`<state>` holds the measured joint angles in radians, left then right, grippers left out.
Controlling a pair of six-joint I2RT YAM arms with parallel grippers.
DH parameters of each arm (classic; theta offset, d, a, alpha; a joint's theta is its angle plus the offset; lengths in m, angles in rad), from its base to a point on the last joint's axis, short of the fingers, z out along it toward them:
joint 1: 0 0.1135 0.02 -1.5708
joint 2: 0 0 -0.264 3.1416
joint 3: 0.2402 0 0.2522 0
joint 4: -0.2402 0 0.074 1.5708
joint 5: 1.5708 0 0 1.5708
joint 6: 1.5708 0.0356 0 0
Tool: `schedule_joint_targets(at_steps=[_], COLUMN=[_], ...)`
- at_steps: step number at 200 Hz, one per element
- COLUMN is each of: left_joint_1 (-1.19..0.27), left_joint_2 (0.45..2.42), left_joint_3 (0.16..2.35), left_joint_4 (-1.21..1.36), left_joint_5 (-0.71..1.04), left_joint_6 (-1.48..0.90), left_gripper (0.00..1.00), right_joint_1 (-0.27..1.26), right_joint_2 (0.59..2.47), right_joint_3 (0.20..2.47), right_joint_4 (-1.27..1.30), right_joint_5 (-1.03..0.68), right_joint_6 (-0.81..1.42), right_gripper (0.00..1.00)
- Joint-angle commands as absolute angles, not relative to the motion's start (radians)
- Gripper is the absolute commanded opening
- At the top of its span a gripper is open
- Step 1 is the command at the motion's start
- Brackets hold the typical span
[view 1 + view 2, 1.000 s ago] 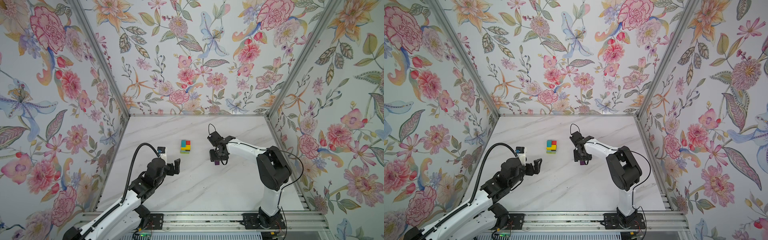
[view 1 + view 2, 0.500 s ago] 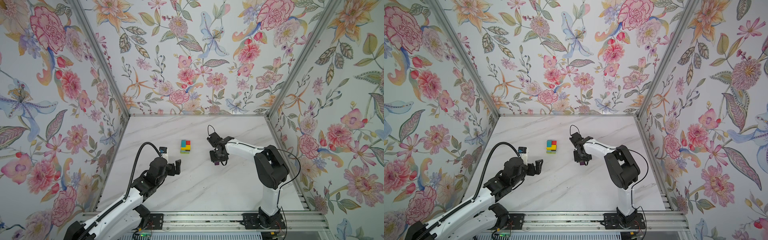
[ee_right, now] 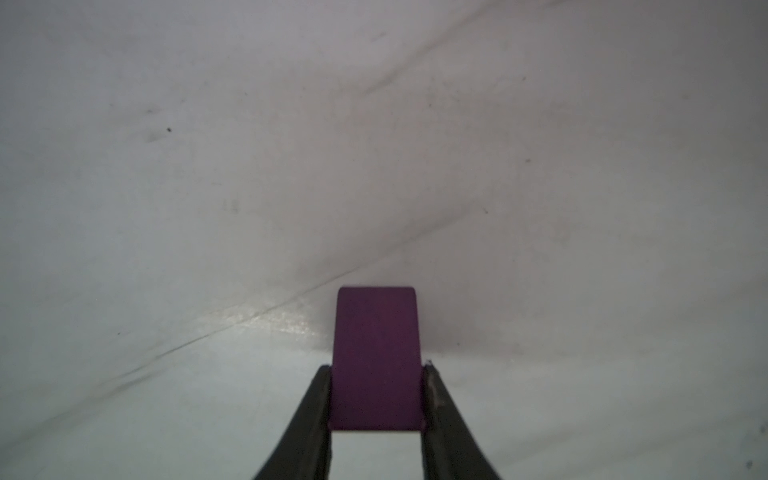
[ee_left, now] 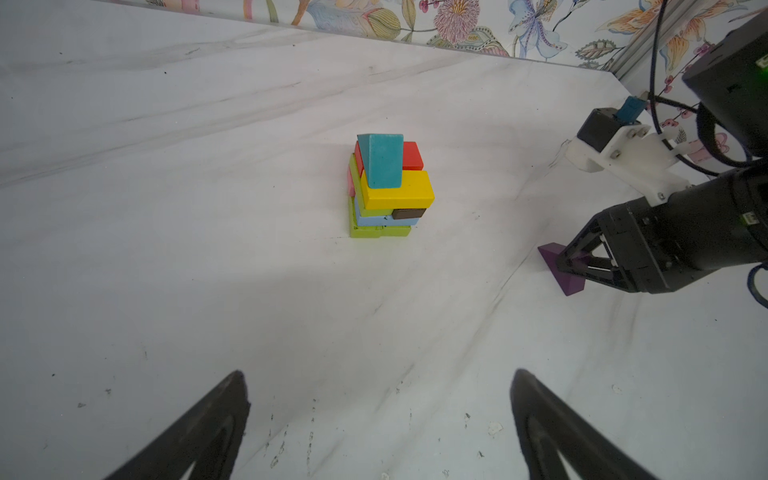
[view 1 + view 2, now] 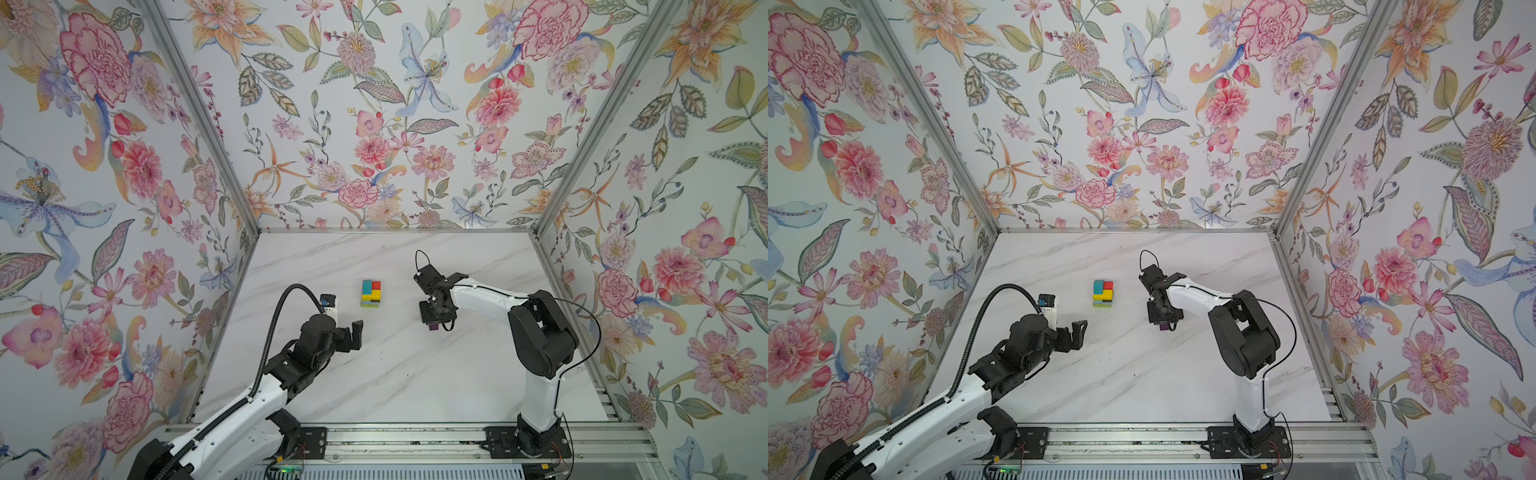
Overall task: Build the wood block tower
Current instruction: 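Lift the purple block with the right gripper and carry it over the stack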
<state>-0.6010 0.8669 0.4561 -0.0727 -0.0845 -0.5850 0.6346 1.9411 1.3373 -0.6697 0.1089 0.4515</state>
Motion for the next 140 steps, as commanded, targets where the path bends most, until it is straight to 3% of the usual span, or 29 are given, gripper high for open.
schedule_joint_targets(at_steps=[1, 140], left_joint_1=[-0.592, -0.592], left_joint_2=[0.869, 0.858], left_joint_3=[0.474, 0.465], left_joint_4=[-0.063, -0.061], left_joint_5=[-0.079, -0.091], left_joint_6=[-0.592, -0.588], left_gripper=[0.99, 0.99], right_joint_1=[0.641, 0.640], right_joint_2=[1.947, 1.916], right_joint_3=[1.346, 1.383], right_joint_4=[-0.696, -0.690], right_joint_5=[0.092, 0.032], right_joint_6=[0.454, 0.477], right_gripper=[0.26, 0.23])
